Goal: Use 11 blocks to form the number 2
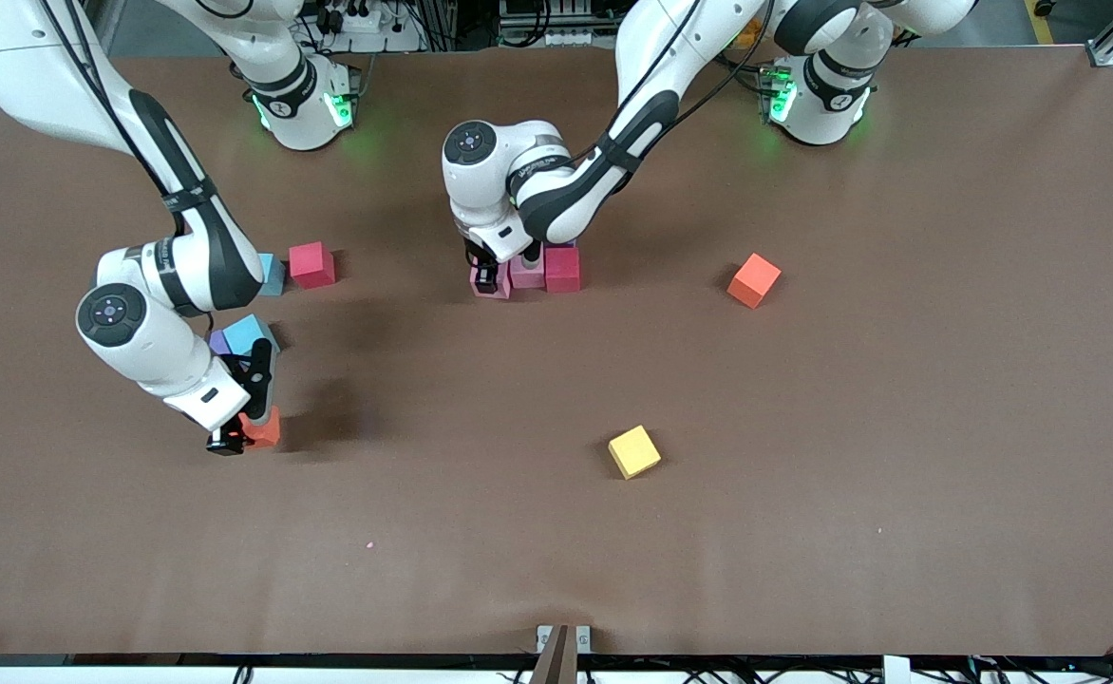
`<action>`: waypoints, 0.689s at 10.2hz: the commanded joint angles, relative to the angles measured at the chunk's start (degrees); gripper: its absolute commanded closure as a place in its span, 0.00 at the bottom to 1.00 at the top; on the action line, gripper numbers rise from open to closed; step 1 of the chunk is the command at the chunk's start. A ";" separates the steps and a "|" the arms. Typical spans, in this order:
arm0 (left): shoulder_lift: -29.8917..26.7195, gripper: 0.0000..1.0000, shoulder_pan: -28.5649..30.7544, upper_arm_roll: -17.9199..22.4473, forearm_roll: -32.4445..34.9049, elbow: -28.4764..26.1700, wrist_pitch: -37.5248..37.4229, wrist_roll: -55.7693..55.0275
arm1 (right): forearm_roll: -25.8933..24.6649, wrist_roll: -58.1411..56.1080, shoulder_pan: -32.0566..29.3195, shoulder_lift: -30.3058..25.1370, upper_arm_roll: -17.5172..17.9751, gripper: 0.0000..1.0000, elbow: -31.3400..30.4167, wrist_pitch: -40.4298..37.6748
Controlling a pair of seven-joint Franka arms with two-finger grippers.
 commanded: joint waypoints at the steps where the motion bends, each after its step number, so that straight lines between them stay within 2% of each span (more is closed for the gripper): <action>1: -0.74 1.00 -0.20 0.09 -1.44 -1.50 0.32 -2.46 | 0.28 -1.09 -0.24 -0.54 0.32 0.73 -0.81 0.66; 7: -1.09 1.00 -0.29 -0.44 -1.52 -2.03 -0.12 -3.52 | 0.28 -1.09 -0.16 -0.46 0.32 0.73 -0.81 0.66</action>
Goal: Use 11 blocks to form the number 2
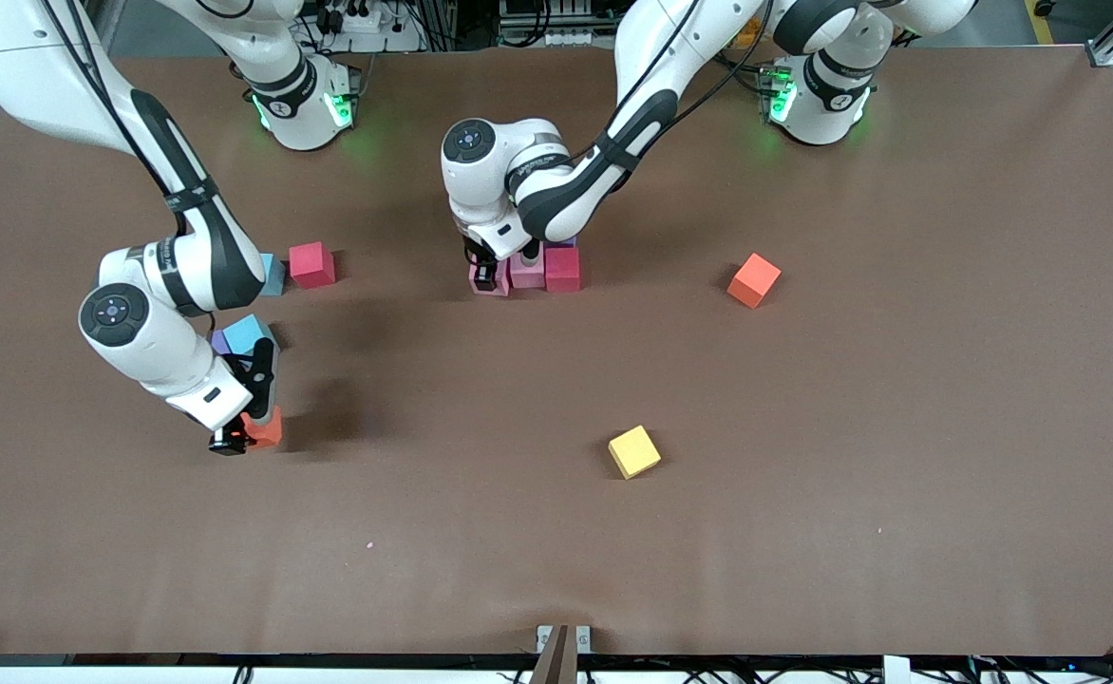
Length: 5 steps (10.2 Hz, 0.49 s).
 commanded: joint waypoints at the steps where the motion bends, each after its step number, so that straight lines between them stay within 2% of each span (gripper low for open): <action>1: -1.07 0.98 -0.22 -0.01 -1.47 -1.96 -0.19 -3.27 | 0.28 -1.08 -0.27 -0.48 0.29 0.73 -0.81 0.64; 2: -1.07 0.72 -0.31 -0.01 -1.48 -2.22 -0.28 -3.44 | 0.28 -1.08 -0.27 -0.48 0.29 0.73 -0.81 0.64; 3: -1.33 0.05 -0.22 -0.01 -1.39 -2.22 -0.54 -3.44 | 0.28 -1.00 -0.27 -0.48 0.37 0.73 -0.81 0.64; 4: -1.60 0.00 -0.40 -0.01 -1.56 -1.87 -2.37 -3.62 | 0.36 -0.82 -0.18 -0.48 0.37 0.73 -0.81 0.64; 5: -2.65 0.00 -0.40 -0.01 -1.65 -1.70 -3.43 -3.62 | 0.45 -0.56 0.52 -0.57 0.46 0.72 -0.81 0.55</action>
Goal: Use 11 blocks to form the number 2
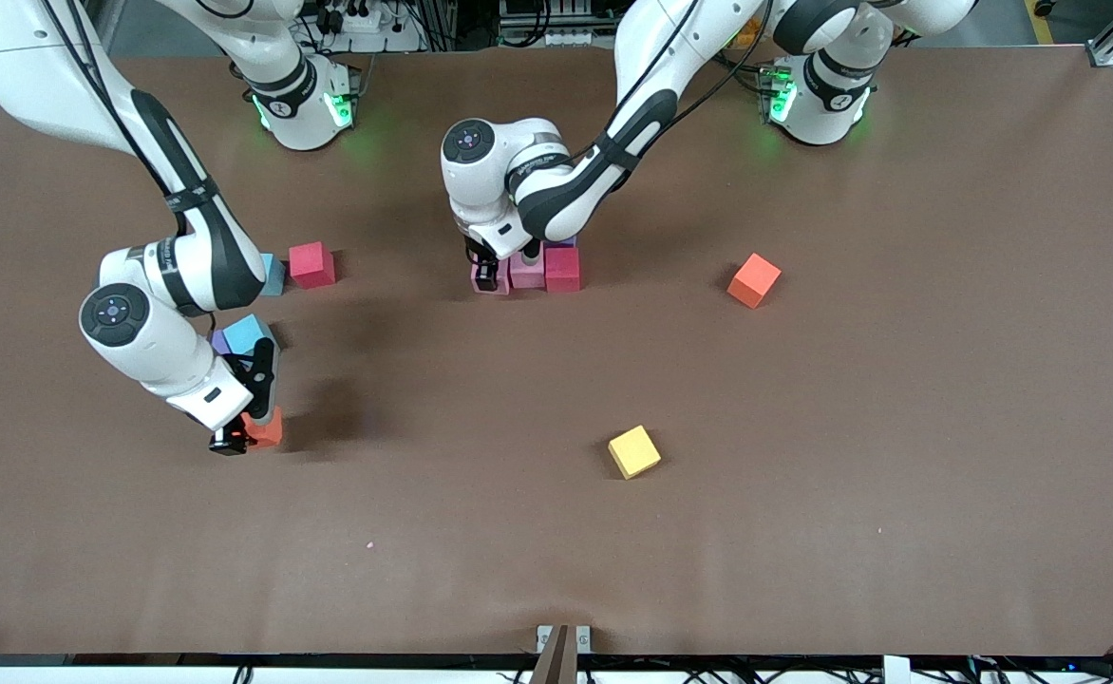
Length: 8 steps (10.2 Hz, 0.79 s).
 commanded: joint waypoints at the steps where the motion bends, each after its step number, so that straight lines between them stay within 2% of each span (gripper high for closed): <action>1: -3.52 0.00 -0.35 0.03 -2.09 -1.31 -3.88 -3.31 | 0.54 -0.20 0.60 -0.59 0.35 0.72 -0.81 0.55; 3: -6.42 0.00 -0.09 -1.02 -2.98 -1.22 -7.14 -3.05 | 0.98 2.33 2.35 -0.51 0.53 0.72 -0.72 0.55; 5: -9.67 0.00 0.61 -0.59 -3.07 -1.22 -8.21 -2.61 | 0.98 6.46 2.98 -0.77 2.45 0.72 -0.63 0.02; 8: -12.92 0.00 7.35 -0.42 -2.63 -1.22 -11.71 3.96 | 1.07 15.06 2.98 -1.38 5.35 0.72 -0.72 -0.42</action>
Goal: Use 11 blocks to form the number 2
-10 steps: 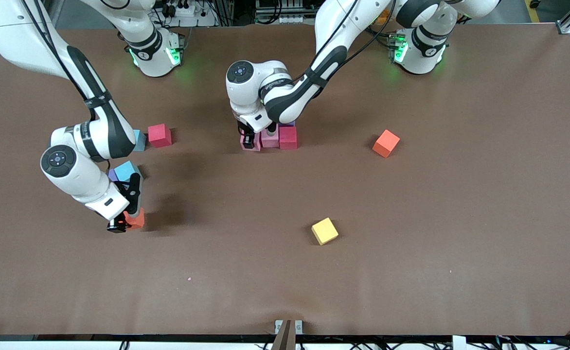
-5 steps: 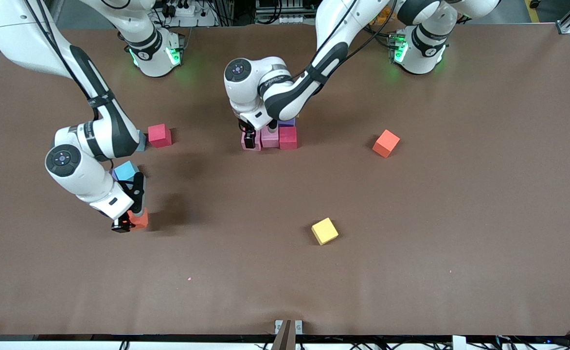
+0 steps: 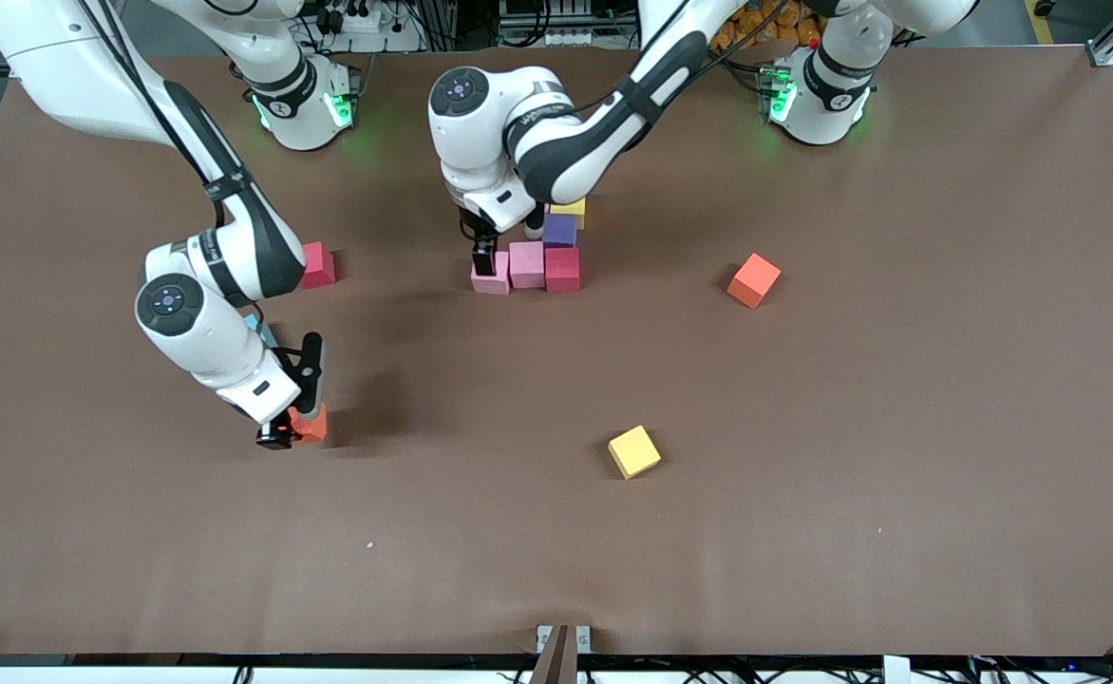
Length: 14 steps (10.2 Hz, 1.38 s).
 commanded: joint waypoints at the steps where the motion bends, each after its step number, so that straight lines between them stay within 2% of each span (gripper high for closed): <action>1: -3.47 0.00 5.99 -0.15 -0.48 -1.61 -3.43 5.22 | 0.82 8.05 -0.38 -1.52 2.72 0.73 -0.75 -0.49; 4: -4.45 0.00 13.98 0.20 -0.12 -1.61 -5.46 14.01 | 0.82 25.97 3.04 -2.13 3.44 0.73 -2.06 -4.35; 7: -4.71 0.00 22.07 0.21 1.01 -1.61 -5.47 21.39 | 1.09 48.96 5.49 -2.31 6.77 0.73 -3.65 -4.35; 10: -5.67 0.00 29.10 0.29 1.19 -1.52 -5.47 29.31 | 1.09 73.22 11.90 -1.44 6.78 0.73 -3.48 -4.36; 14: -7.61 0.00 36.22 0.38 3.47 -1.52 -5.55 30.03 | 1.09 100.11 16.91 0.67 6.69 0.73 -3.30 -2.78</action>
